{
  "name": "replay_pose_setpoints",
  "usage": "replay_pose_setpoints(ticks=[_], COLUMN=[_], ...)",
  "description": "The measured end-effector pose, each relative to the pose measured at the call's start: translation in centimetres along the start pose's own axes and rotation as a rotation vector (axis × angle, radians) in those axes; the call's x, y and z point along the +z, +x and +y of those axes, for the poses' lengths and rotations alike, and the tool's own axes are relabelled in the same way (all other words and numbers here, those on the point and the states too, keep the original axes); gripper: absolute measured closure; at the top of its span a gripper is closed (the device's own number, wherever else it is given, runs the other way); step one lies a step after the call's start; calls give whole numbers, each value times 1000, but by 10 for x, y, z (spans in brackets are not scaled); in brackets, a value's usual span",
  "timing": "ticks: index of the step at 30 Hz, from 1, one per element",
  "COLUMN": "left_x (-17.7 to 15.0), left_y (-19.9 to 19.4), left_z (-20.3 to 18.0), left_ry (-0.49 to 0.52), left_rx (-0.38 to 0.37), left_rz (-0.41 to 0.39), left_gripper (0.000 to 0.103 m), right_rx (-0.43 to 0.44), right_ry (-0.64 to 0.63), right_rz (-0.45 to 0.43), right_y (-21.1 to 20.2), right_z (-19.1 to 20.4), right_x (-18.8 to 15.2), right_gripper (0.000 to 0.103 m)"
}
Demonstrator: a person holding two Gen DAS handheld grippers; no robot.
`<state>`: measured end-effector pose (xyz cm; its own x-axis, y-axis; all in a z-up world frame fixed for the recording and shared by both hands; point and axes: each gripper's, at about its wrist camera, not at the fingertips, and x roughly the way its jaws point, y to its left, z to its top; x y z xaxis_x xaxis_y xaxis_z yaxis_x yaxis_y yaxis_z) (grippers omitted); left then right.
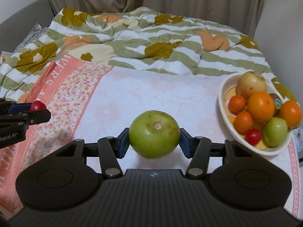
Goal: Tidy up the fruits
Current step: 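Grasp the red tomato with the left tool while the right tool grasps the green apple, then carry the tomato and green apple over the bowl with both tools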
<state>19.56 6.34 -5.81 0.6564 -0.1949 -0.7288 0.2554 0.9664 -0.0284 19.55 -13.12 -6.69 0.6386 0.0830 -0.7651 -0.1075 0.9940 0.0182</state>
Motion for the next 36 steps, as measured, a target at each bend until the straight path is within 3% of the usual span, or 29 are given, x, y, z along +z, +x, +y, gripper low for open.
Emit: replay_pose_setpoints(ticks=[10, 17, 25, 36], left_x=[-11, -13, -1, 34], left_y=[-46, -69, -81, -53], left_z=[-36, -80, -154, -235], left_ry=[32, 37, 17, -16], left_rx=[-26, -2, 29, 15], left_rz=[-72, -112, -153, -170], left_gripper=[71, 71, 71, 71], right_rx=[-18, 19, 66, 67], right_ry=[35, 39, -10, -56], right_rz=[-74, -116, -154, -169], right_y=[-67, -106, -136, -136], right_z=[-18, -51, -112, -211], right_x=[-28, -46, -50, -34], right_gripper=[34, 34, 34, 34])
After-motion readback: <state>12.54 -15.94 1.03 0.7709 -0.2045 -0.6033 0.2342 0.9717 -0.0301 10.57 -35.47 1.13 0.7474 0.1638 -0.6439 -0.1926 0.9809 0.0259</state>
